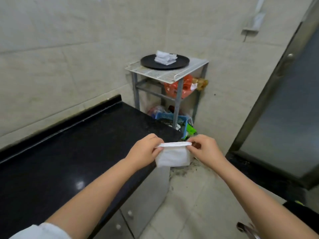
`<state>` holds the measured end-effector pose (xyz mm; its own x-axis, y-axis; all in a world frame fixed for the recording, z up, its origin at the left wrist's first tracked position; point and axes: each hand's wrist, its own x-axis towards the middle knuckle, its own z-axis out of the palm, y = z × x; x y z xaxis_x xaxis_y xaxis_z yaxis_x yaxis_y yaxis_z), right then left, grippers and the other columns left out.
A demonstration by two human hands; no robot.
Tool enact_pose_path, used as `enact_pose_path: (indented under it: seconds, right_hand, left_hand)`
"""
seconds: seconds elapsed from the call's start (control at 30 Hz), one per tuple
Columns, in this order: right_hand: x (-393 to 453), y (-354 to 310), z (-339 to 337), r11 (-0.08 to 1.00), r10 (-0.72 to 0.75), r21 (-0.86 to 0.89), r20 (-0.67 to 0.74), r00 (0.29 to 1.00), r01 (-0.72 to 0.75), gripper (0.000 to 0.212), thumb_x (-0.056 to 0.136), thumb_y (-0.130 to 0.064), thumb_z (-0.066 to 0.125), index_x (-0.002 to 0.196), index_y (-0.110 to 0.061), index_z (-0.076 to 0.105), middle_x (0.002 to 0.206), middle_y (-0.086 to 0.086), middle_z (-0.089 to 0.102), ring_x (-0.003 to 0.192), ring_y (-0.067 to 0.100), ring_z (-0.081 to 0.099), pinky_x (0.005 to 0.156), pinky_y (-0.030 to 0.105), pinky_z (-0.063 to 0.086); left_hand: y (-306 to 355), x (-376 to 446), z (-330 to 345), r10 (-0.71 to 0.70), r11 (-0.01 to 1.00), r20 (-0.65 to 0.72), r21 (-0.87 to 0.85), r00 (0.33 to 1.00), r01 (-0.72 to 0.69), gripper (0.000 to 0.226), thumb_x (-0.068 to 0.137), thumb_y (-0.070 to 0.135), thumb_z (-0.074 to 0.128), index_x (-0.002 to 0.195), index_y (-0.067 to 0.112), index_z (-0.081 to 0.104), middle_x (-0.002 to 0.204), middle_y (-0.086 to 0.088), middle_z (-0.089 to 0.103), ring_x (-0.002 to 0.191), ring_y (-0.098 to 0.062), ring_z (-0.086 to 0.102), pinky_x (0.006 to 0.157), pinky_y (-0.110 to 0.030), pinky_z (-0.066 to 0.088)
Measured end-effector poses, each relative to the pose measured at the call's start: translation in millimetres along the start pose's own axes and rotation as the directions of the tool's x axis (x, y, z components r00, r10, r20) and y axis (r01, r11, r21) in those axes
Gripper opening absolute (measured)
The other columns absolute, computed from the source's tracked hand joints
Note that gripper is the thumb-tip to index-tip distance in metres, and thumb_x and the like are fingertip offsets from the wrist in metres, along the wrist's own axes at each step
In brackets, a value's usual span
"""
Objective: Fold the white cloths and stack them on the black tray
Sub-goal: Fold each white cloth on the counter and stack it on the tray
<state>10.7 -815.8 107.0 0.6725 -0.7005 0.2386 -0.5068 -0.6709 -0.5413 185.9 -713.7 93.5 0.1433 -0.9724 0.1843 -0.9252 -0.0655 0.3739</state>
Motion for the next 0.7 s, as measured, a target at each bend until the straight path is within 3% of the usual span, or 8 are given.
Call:
enact_pose_path:
  seconds: [0.07,0.13,0.2,0.27,0.43,0.53,0.63,0.7]
  right_hand:
    - [26.2,22.5,-26.7,0.999,0.039,0.02,0.013,0.999,-0.04,0.018,0.084,-0.007,0.06,0.099,-0.002,0.07,0.095,0.012,0.068,0.092,0.025,0.06,0.073,0.021,0.034]
    - [61.0,46.2,-50.9,0.993,0.08,0.087,0.01,0.997,-0.081,0.012,0.084,-0.006,0.06,0.089,-0.009,0.07,0.083,0.005,0.064,0.074,0.013,0.06,0.069,0.018,0.037]
    - [99.5,62.6,-70.6,0.965,0.122,0.229,0.053,0.991,-0.131,0.023,0.083,-0.001,0.058,0.068,-0.018,0.062,0.065,0.004,0.061,0.047,-0.002,0.057,0.054,0.016,0.043]
    - [144.9,79.1,-88.8,0.94,0.126,0.308,0.08,0.989,-0.145,0.033,0.083,0.005,0.057,0.06,-0.02,0.056,0.058,0.004,0.057,0.035,-0.003,0.054,0.04,0.009,0.04]
    - [271.6,108.8,-131.0,0.931,0.068,0.348,0.137,0.988,-0.113,0.029,0.083,0.004,0.058,0.063,-0.017,0.055,0.05,-0.004,0.062,0.038,-0.003,0.058,0.04,0.008,0.044]
    - [333.9,122.5,-149.9,0.905,0.039,0.408,0.2,0.979,-0.119,0.026,0.084,0.004,0.058,0.066,-0.013,0.055,0.053,-0.003,0.064,0.042,-0.002,0.062,0.047,0.01,0.052]
    - [394.7,136.6,-167.3,0.906,-0.01,0.418,0.198,0.98,-0.075,0.027,0.083,0.005,0.06,0.064,-0.014,0.056,0.058,-0.001,0.061,0.043,-0.003,0.061,0.048,0.011,0.052]
    - [434.1,145.9,-174.4,0.903,-0.039,0.427,0.201,0.979,-0.051,0.027,0.083,0.005,0.06,0.064,-0.013,0.056,0.059,0.001,0.061,0.042,-0.003,0.06,0.046,0.01,0.051]
  left_hand:
    - [13.4,46.7,-0.2,0.032,0.999,-0.019,-0.025,0.999,-0.033,0.025,0.093,0.019,0.051,0.115,0.01,0.061,0.11,-0.005,0.058,0.107,-0.018,0.052,0.085,-0.022,0.037]
    - [23.1,94.0,-2.7,0.074,0.997,-0.021,-0.01,0.997,-0.074,0.025,0.093,0.019,0.052,0.115,0.01,0.062,0.108,-0.006,0.059,0.104,-0.018,0.053,0.078,-0.017,0.032]
    - [26.6,138.7,-9.4,0.103,0.995,-0.028,0.001,0.994,-0.103,0.026,0.092,0.019,0.054,0.115,0.01,0.062,0.108,-0.006,0.06,0.104,-0.018,0.053,0.073,-0.014,0.026]
    - [24.9,187.7,-17.6,0.098,0.995,-0.07,0.006,0.993,-0.098,0.027,0.091,0.018,0.056,0.115,0.009,0.063,0.109,-0.007,0.062,0.104,-0.02,0.054,0.071,-0.014,0.026]
    - [9.1,305.2,-47.8,0.063,0.998,-0.143,0.02,0.988,-0.061,0.023,0.088,0.012,0.059,0.109,0.005,0.066,0.105,-0.01,0.066,0.095,-0.022,0.057,0.068,-0.018,0.029]
    - [-0.4,364.1,-68.3,-0.009,1.0,-0.169,0.012,0.985,0.011,0.025,0.087,0.011,0.06,0.111,0.007,0.065,0.092,0.002,0.06,0.078,-0.015,0.055,0.069,-0.017,0.033]
    - [-11.2,416.8,-83.6,-0.12,0.99,-0.216,-0.1,0.969,0.101,0.017,0.085,0.007,0.062,0.101,0.006,0.067,0.069,0.014,0.053,0.059,-0.002,0.05,0.055,-0.005,0.038]
    - [-17.7,444.5,-87.3,-0.174,0.979,-0.232,-0.149,0.957,0.142,0.014,0.085,0.007,0.062,0.098,0.007,0.067,0.067,0.008,0.056,0.058,-0.001,0.05,0.053,-0.002,0.04]
